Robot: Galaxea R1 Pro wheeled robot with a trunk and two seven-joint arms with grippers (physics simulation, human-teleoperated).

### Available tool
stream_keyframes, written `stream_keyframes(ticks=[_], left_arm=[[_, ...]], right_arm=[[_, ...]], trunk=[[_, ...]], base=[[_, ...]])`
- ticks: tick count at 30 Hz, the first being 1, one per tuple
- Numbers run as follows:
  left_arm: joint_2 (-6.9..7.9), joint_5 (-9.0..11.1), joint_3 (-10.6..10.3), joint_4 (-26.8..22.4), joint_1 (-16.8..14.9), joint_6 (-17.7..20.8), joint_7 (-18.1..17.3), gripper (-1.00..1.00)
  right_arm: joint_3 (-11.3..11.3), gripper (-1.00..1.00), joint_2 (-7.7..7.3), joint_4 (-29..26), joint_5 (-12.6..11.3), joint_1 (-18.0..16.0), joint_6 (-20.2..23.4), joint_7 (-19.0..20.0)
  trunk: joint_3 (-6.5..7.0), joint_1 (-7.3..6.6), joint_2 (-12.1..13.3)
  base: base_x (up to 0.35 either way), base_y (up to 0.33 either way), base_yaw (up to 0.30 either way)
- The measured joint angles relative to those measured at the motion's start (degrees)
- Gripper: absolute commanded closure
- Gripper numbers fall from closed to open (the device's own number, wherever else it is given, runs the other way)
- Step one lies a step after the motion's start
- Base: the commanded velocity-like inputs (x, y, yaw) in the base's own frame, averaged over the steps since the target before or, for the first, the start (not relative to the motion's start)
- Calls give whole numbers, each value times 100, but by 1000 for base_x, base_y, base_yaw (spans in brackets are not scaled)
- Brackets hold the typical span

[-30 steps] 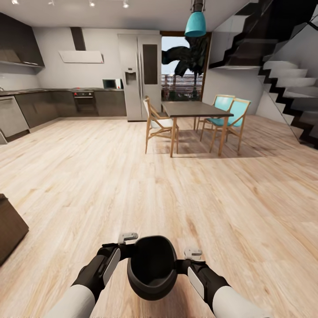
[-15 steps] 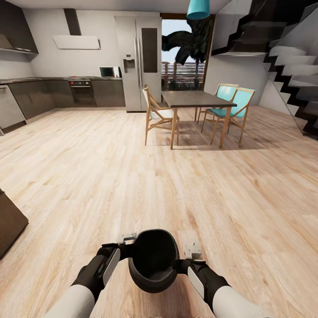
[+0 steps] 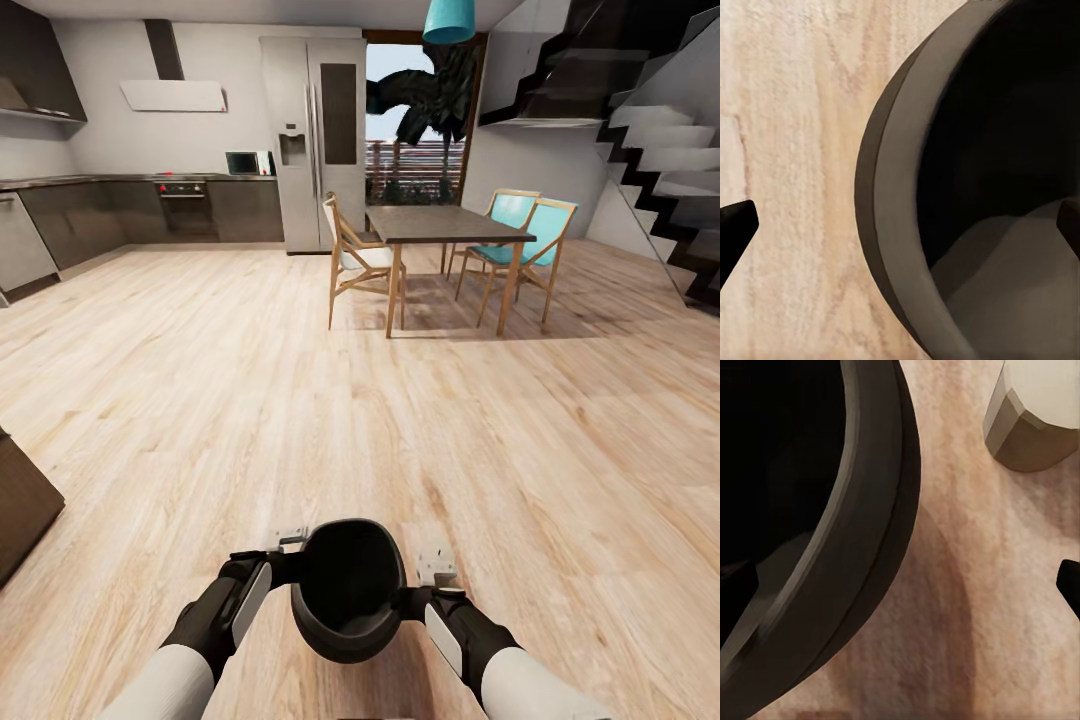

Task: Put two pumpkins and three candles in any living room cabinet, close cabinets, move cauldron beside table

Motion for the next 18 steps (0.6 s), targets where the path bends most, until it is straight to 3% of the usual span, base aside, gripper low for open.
stream_keyframes(ticks=[18], left_arm=[[3, 1, -1, 0, 0, 0, 0, -100]], right_arm=[[-4, -100, 0, -1, 5, 0, 0, -1]], trunk=[[0, 0, 0]], base=[[0, 21, 0]])
